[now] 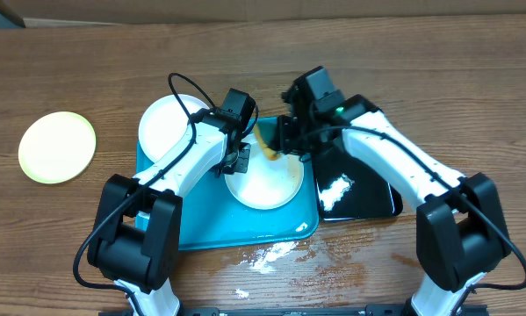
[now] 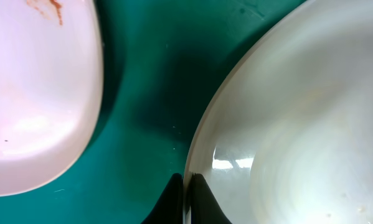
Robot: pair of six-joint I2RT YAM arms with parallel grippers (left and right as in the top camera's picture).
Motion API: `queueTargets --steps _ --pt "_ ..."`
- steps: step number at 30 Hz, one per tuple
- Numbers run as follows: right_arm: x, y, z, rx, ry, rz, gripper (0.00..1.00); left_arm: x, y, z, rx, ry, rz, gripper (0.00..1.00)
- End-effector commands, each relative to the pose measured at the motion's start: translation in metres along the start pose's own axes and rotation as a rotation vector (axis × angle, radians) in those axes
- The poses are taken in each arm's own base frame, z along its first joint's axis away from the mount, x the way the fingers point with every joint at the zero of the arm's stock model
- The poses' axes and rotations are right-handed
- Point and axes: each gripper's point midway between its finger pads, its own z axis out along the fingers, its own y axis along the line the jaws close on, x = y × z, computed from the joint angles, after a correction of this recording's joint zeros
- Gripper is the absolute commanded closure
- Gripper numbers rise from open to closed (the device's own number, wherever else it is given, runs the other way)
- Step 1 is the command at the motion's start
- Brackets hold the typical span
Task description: Clean dirty plates on tray and stack at the side
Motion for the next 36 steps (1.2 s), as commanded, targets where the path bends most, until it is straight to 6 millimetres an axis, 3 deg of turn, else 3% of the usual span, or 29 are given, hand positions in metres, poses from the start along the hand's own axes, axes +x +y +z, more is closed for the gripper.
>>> queueTargets --steps 1,3,5,8,13,18,25,28,36 --pt "-0.023 -0.026 -0.047 0.093 -0.102 -0.011 0.96 -0.012 0.01 -0.008 -0.059 -0.044 -0.001 0.96" --pt "-0.025 -0.047 -0.06 0.169 -0.12 0.028 0.96 -0.015 0.01 -0.012 -0.054 -0.057 -0.004 0.96" --pt "-0.023 -0.084 -0.082 0.316 -0.141 0.094 0.96 -0.019 0.01 -0.021 -0.048 -0.077 -0.021 0.96" --pt "-0.006 -0.116 -0.096 0.437 -0.093 0.165 0.96 -0.026 0.01 -0.033 -0.042 -0.097 -0.035 0.96" --pt "0.054 -0.144 -0.081 0.524 0.1 0.239 0.96 -0.038 0.009 -0.052 -0.034 -0.124 -0.05 0.96" --pt "0.099 -0.169 -0.065 0.569 0.219 0.28 0.96 -0.05 0.009 -0.066 -0.026 -0.154 -0.056 0.96" --pt "0.113 -0.153 -0.053 0.451 0.288 0.262 0.96 -0.064 0.008 -0.084 -0.013 -0.196 -0.069 0.96" --pt "0.107 -0.154 -0.054 0.444 0.264 0.258 0.96 -0.072 0.007 -0.095 -0.006 -0.22 -0.075 0.96" --pt "0.071 -0.146 -0.086 0.412 0.156 0.252 0.96 -0.084 0.007 -0.114 0.004 -0.26 -0.082 0.96"
